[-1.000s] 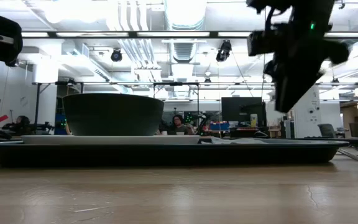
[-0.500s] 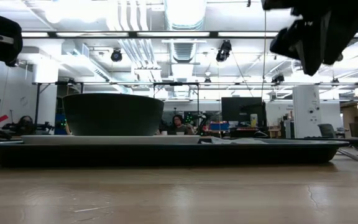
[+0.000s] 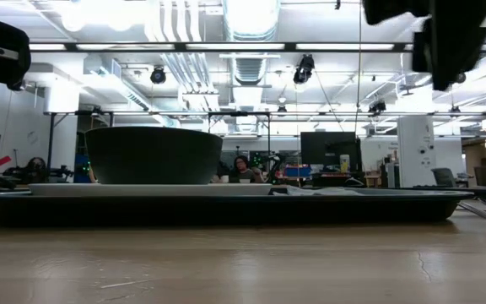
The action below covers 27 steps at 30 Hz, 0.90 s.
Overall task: Set up tray
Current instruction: Put the blue fork on the gray napkin to the right of the white plate
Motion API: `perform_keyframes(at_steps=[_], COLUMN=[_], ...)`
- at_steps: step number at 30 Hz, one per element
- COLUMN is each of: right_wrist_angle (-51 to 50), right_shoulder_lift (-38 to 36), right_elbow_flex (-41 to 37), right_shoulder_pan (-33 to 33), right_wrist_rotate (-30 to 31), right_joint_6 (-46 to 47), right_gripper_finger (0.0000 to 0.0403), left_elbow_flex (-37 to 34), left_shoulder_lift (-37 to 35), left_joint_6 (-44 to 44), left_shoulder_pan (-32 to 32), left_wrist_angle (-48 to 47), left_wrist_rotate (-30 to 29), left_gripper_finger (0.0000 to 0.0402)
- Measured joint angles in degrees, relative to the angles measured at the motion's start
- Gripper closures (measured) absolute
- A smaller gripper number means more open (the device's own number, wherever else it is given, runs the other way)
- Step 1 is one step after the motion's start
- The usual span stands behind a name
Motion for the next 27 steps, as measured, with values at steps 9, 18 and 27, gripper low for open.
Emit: perform_keyframes(at_steps=[9, 18, 27], right_wrist_angle=[0.43, 0.56, -1.3], right_shoulder_lift=[0.0, 3.74, 14.36], right_elbow_flex=[-2.64, -1.79, 6.33], right_shoulder_pan=[6.31, 11.81, 13.25], right_wrist_rotate=[2.47, 2.64, 2.42], right_joint_6=[18.63, 29.43, 26.65], right_gripper_finger=[0.0275, 0.0275, 0.0275], left_elbow_flex=[0.0, 0.0, 0.0], left_shoulder_lift=[0.0, 0.0, 0.01], left_joint_6=[0.01, -0.01, -0.01], left_shoulder_pan=[0.01, -0.01, 0.0], left_wrist_angle=[0.0, 0.0, 0.0], left_wrist_rotate=[0.0, 0.0, 0.0], left_gripper_finger=[0.0383, 0.0383, 0.0383])
